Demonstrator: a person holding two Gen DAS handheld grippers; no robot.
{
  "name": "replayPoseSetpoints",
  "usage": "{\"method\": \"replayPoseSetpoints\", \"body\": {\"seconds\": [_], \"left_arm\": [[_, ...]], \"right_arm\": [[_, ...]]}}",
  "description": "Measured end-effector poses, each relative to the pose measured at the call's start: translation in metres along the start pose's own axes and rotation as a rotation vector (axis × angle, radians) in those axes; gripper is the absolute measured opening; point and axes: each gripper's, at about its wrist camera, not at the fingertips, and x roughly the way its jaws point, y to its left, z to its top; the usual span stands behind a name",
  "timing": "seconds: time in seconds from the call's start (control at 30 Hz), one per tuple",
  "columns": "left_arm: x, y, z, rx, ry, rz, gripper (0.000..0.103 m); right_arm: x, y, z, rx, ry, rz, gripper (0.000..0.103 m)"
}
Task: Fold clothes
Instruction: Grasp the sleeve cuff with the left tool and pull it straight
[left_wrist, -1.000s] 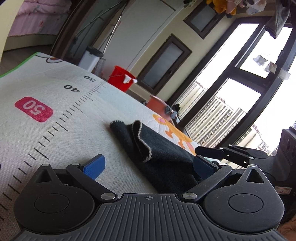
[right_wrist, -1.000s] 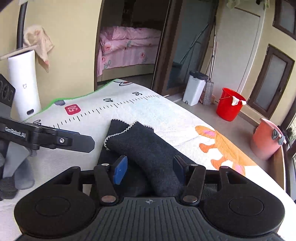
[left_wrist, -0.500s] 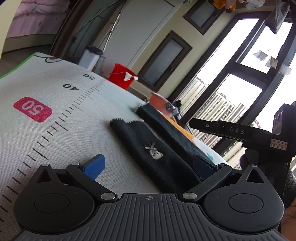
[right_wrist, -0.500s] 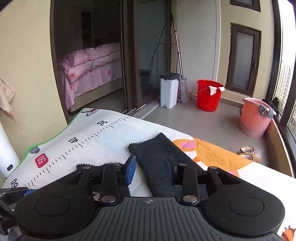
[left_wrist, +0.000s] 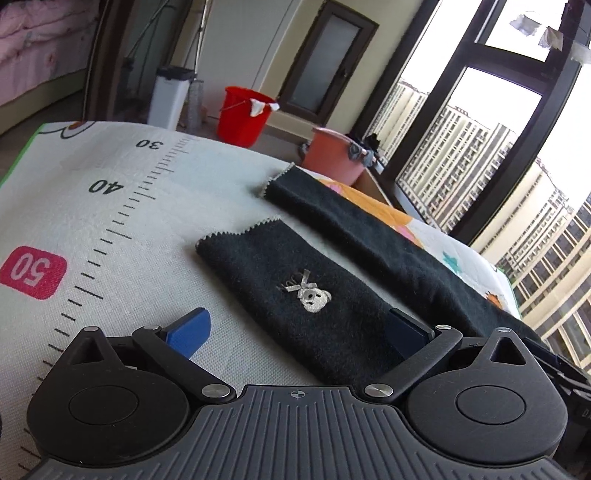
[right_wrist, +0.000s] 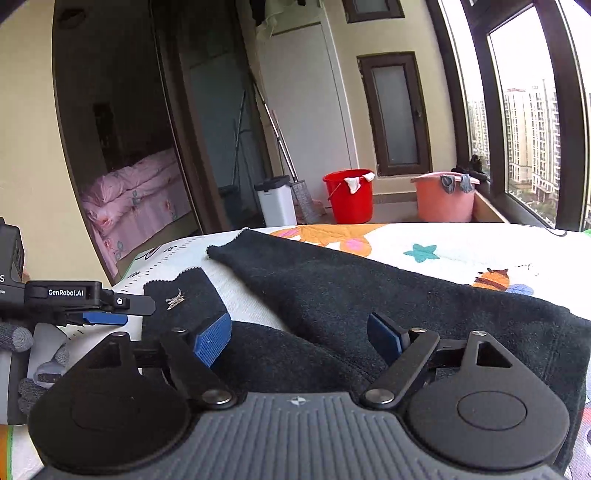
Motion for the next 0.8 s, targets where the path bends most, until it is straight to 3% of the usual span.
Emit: {"method": "replayPoseSetpoints", "body": {"seconds": [0.1,0.13,0.17,0.23,0.3,0.33,0.37,0.53,0.8], "left_arm": [[0.013,-0.002,0.015,-0.008,0.016,0.059,0.098],[0.017,-0.006,0.019,0.009,0.017,0.093,0.091],[0.021,-0.010,0.021,0.032,0.014,0.133,0.069],[0.028,-0.014,0.025,0.063,0.008,0.193,0.049],[0.030,-0.013,0.027,0.064,-0.002,0.200,0.037],[0.030,-0.012,0.027,0.066,-0.008,0.201,0.023],[0.029,-0.011,0.026,0.061,-0.014,0.192,0.017],[0.012,-0.003,0.018,0.030,-0.066,0.183,0.008],[-0.059,0.023,-0.009,-0.039,-0.189,0.205,0.007]], "right_arm": [[0.006,-0.008,-0.008,0.043,0.029,0.015,0.086],[0.005,-0.008,-0.008,0.043,0.022,0.018,0.087],[0.006,-0.009,-0.008,0.042,0.019,0.021,0.089],[0.007,-0.011,-0.009,0.060,0.022,0.034,0.090],[0.008,-0.017,-0.009,0.092,0.028,0.044,0.091],[0.009,-0.019,-0.009,0.108,0.030,0.052,0.093],[0.009,-0.021,-0.009,0.120,0.028,0.058,0.095],[0.012,-0.025,-0.010,0.145,0.032,0.074,0.098],[0.015,-0.026,-0.009,0.138,0.031,0.075,0.100]]}}
